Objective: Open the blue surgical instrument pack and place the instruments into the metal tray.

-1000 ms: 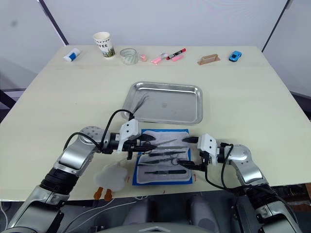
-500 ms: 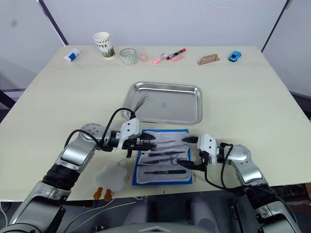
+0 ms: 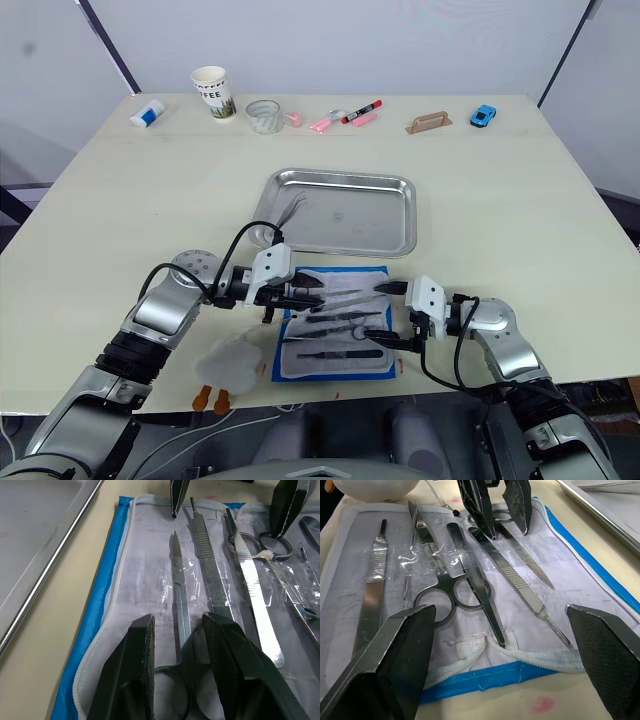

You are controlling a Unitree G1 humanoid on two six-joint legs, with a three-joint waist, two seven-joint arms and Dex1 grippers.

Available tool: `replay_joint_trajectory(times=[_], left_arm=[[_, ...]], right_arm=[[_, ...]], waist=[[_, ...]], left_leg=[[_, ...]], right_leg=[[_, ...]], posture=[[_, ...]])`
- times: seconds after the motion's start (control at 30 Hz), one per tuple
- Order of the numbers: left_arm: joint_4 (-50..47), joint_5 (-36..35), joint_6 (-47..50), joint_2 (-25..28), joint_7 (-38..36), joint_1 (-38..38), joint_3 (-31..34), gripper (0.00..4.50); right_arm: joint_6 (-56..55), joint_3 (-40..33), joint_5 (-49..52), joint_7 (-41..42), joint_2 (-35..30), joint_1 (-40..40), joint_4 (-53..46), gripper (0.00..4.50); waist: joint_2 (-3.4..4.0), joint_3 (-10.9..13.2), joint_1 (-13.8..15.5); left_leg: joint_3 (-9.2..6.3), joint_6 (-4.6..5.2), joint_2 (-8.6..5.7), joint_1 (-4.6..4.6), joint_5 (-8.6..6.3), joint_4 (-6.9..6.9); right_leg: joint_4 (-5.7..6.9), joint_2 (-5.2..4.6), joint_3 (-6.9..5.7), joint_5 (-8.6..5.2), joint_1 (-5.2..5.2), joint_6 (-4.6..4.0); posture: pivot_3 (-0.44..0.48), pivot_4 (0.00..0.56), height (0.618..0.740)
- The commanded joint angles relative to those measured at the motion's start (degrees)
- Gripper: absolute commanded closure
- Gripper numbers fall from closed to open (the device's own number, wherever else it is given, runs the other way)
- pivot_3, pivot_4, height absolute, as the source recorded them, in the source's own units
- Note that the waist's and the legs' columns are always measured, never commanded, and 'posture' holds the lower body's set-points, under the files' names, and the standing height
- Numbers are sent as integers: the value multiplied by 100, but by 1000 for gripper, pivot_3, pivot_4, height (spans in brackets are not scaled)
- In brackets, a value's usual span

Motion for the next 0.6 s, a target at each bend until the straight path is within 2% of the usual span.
replay_joint_trajectory(times=[0.03,0.13,0.2,0.23,0.3,0.37,0.6], left_arm=[[228,85,-88,18,-38,55,-35,2857],[315,52,-148,-15,-36,75,-10,2857],[343,42,-181,-27,-25,81,-4,3425],[363,36,-206,-33,-24,108,-7,3462],[402,33,-250,-36,-42,149,-16,4155],[419,35,-267,-48,-33,155,-9,4436],[311,-23,-206,-72,-53,61,6,4436]], right_arm=[[238,320,-657,-356,18,191,654,0],[236,319,-657,-357,22,190,653,0],[236,320,-658,-358,22,190,651,0],[242,319,-656,-358,20,193,641,0],[248,317,-655,-361,19,198,631,0],[252,317,-655,-362,20,202,625,0],[256,319,-657,-354,23,204,628,0]], waist=[[0,0,0],[0,-1,0],[1,-2,0],[1,-2,0],[2,-2,0],[6,-6,1],[8,-11,1]], left_leg=[[0,0,0,0,0,0],[0,0,2,1,0,-1],[-1,0,2,2,0,-1],[-1,0,2,2,0,-1],[0,0,4,4,0,-2],[0,0,5,7,0,-5],[1,0,6,14,0,-9]], right_leg=[[0,0,0,0,0,0],[0,1,0,0,0,0],[0,1,1,0,1,0],[0,1,1,0,1,0],[0,2,2,0,2,-1],[-1,2,4,0,4,-2],[-2,3,8,-1,6,-3]], posture=[[0,150,737],[0,150,737],[0,150,737],[0,150,737],[0,150,737],[0,150,737],[0,150,737]])
